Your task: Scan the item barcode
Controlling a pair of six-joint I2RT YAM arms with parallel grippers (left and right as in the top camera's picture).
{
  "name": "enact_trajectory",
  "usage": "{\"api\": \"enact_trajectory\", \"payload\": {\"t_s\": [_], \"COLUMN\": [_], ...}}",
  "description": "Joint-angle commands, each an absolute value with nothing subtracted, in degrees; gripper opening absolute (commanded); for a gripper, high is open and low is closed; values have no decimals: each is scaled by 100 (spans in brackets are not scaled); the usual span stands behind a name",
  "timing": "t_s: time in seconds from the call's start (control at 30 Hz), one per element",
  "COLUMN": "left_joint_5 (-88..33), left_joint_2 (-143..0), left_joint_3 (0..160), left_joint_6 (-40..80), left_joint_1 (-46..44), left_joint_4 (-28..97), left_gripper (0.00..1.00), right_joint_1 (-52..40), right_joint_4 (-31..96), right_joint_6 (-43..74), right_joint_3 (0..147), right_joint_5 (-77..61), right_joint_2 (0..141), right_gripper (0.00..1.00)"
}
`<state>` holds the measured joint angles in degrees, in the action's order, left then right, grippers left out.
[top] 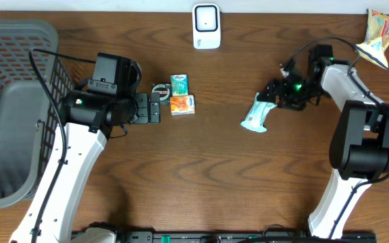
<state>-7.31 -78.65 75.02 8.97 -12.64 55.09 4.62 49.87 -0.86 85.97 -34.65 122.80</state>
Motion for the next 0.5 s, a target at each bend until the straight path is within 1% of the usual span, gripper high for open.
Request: {"api": "enact_trajectory", "payload": {"t_s": [0.0, 0.07, 0.1, 0.13, 0.17, 0.2, 0.47], "left_joint_5": [-701, -701, -701, -701, -701, -701, -701], "left_joint_2": [-7828, -7826, -7828, -7828, -7828, -7826, -7828], "left_joint_3": [7566, 7566, 7566, 7566, 7566, 7566, 7566], "left_joint_6": [862, 862, 862, 862, 862, 862, 862], "left_joint_1": [-1258, -1258, -1258, -1258, -1258, -1258, -1258], "left_joint_4": [5509, 5509, 5509, 5509, 5509, 5509, 5509], "left_gripper": [98, 98, 98, 98, 98, 98, 97], "right_joint_1": [399, 397, 397, 397, 397, 397, 458], "right_joint_4": [4751, 4685, 4670, 4661, 4635, 4600, 4598], "right_joint_6": [-220, -220, -222, -222, -222, -222, -180], "right_joint_3": [8090, 8020, 8012, 8012, 8014, 8014, 8320], "right_joint_5": [-4069, -4069, -4069, -4066, -4071, -4093, -4864], "right_joint_2": [12376, 12376, 12376, 12376, 12376, 12376, 12296], "right_gripper": [62, 46, 36, 29, 17, 1, 1]}}
